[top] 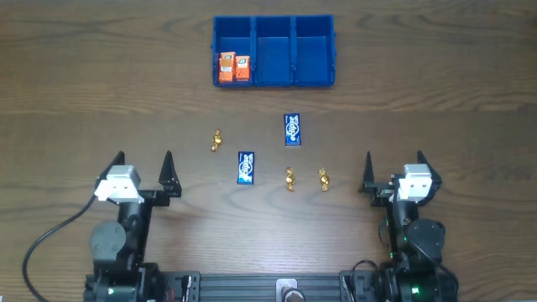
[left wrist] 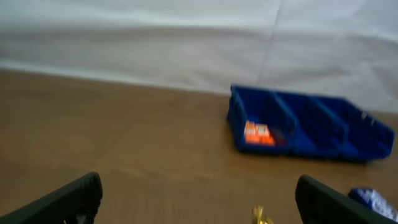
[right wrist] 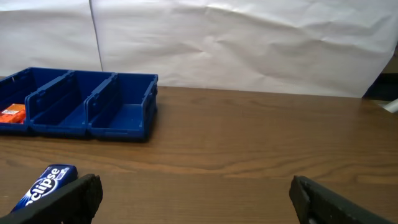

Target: Sort Candies Into Trays

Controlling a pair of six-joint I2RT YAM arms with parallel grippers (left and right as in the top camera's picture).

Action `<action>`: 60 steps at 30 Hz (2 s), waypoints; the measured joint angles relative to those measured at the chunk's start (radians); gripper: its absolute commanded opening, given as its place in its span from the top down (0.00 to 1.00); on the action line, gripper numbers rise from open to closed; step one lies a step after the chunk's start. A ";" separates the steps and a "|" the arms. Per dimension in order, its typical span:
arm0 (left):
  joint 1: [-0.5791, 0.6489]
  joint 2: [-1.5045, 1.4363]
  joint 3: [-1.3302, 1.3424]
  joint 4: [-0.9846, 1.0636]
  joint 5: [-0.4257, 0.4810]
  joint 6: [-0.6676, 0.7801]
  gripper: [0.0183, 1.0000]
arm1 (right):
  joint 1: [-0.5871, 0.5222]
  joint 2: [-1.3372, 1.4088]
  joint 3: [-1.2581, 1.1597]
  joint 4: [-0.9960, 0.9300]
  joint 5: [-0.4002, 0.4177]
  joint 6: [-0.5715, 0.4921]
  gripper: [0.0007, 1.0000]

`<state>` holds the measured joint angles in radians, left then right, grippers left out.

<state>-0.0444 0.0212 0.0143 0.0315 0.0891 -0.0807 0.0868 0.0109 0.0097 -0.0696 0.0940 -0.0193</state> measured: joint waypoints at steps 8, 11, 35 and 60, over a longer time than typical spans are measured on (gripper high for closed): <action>0.002 -0.008 0.002 -0.055 0.001 0.000 0.00 | 0.000 0.000 0.000 0.000 0.000 0.000 0.00; 0.002 -0.008 0.004 -0.058 -0.002 0.000 0.00 | 0.000 0.000 0.000 0.000 0.000 0.000 0.00; 0.002 -0.012 0.006 -0.061 -0.005 0.000 0.00 | 0.017 0.530 0.359 -0.111 -0.047 0.120 0.00; 0.002 -0.011 0.008 -0.065 -0.008 0.003 0.00 | 0.801 2.083 1.449 -0.774 -0.040 0.898 0.05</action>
<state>-0.0425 0.0101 0.0219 -0.0334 0.0807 -0.0776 0.8883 2.0937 1.4590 -0.8436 0.0544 0.8783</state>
